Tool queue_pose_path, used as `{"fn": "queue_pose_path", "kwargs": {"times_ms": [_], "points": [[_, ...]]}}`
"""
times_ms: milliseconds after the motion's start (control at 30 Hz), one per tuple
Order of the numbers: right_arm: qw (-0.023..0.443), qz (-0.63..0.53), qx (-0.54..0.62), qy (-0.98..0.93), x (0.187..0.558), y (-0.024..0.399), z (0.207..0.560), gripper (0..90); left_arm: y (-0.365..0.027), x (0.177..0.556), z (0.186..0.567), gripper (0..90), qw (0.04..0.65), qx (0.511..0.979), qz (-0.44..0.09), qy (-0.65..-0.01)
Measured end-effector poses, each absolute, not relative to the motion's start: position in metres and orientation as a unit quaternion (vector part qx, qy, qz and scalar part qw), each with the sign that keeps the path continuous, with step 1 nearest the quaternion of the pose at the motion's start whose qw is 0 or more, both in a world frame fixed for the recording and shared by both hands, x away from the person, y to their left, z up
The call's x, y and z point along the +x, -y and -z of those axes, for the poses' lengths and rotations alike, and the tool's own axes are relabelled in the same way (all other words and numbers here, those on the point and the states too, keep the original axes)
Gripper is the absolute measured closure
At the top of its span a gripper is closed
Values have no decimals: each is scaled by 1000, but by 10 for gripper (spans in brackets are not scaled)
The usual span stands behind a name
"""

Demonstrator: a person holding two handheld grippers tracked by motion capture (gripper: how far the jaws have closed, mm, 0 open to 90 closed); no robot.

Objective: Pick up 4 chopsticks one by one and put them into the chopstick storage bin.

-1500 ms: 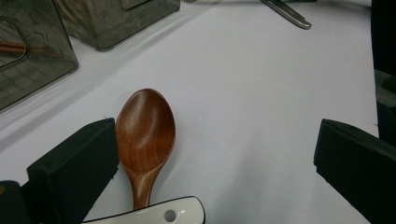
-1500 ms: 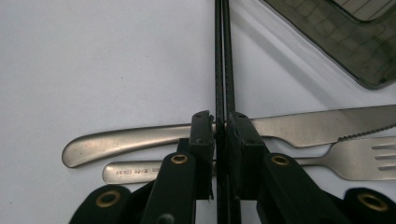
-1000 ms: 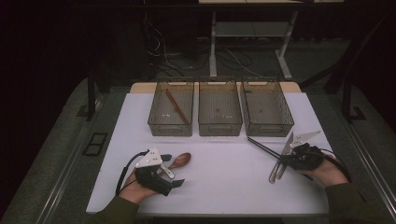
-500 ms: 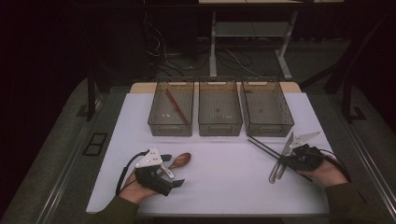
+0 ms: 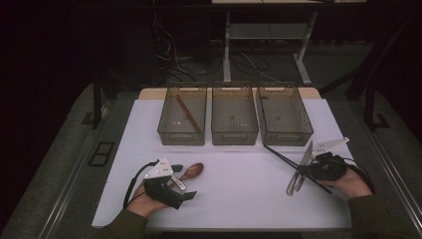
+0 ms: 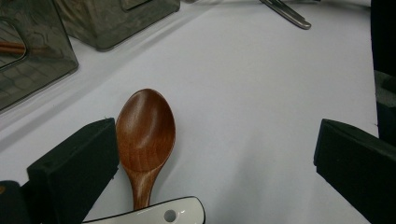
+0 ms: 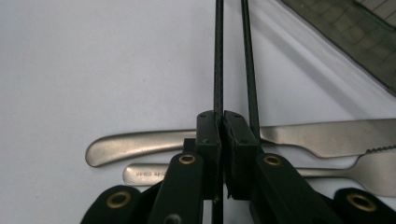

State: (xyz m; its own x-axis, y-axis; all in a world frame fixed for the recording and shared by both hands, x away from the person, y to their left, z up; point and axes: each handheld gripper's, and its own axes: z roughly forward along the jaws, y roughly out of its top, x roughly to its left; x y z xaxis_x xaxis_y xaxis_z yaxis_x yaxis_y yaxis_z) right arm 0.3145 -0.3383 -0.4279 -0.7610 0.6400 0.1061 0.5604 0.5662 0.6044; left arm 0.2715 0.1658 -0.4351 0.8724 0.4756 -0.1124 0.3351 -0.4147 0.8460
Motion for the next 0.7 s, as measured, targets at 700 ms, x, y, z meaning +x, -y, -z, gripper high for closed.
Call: {"fn": "queue_pose_path", "kwargs": {"times_ms": [700], "points": [[56, -390, 339, -854, 314, 329, 414, 849, -166, 272, 436, 0, 484, 838, -73, -242]]}}
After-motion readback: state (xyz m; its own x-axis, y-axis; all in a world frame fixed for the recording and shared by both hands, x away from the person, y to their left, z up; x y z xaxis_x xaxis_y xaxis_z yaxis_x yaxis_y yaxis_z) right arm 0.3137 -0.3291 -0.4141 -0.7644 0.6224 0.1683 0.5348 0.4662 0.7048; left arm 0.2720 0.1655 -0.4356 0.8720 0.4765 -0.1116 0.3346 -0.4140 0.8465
